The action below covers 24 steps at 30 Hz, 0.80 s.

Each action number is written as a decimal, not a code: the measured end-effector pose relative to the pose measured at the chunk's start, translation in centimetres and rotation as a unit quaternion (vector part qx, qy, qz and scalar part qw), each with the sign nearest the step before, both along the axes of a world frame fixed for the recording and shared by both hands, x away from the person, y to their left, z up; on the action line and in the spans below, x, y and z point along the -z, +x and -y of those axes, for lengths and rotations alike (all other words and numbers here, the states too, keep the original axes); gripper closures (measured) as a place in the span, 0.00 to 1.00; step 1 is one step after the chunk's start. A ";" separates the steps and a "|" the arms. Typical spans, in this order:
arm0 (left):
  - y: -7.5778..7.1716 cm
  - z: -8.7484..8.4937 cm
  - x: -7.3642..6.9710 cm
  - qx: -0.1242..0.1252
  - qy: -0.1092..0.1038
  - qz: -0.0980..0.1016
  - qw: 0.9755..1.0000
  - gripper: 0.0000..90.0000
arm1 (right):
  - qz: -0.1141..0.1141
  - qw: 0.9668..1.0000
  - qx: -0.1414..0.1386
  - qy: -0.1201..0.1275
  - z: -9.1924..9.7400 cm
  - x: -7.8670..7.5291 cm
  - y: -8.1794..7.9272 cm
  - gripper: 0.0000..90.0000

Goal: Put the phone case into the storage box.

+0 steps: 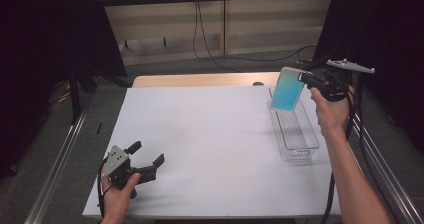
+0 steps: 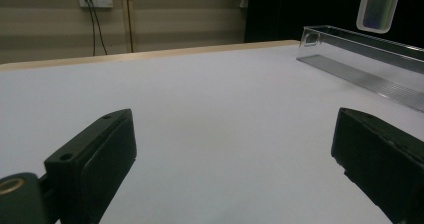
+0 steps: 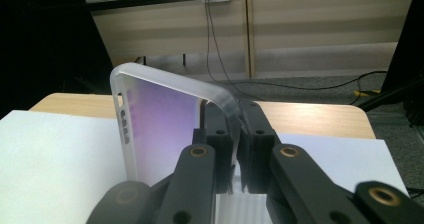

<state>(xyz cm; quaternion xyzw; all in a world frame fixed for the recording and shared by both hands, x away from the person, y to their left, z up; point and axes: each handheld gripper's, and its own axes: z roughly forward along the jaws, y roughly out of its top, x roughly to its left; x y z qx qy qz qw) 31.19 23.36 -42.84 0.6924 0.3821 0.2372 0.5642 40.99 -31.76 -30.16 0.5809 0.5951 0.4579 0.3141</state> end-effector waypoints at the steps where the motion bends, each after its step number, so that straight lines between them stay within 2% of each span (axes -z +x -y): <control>1: 0.0 0.0 0.0 0.000 0.000 0.000 1.000 0.05 | 0.001 1.000 0.002 -0.003 0.1 0.1 0.1 0.94; 11: 0.0 0.0 0.0 -0.001 0.002 0.000 1.000 0.05 | 0.002 1.000 0.016 -0.012 0.7 0.6 1.3 0.94; 17: 0.0 -0.1 0.0 -0.004 0.001 0.001 1.000 0.05 | 0.010 0.999 0.028 -0.040 0.6 0.9 1.9 0.94; 24: -0.1 0.0 0.0 -0.004 -0.001 0.000 1.000 0.05 | 0.016 0.998 0.031 -0.049 0.4 1.4 2.5 0.94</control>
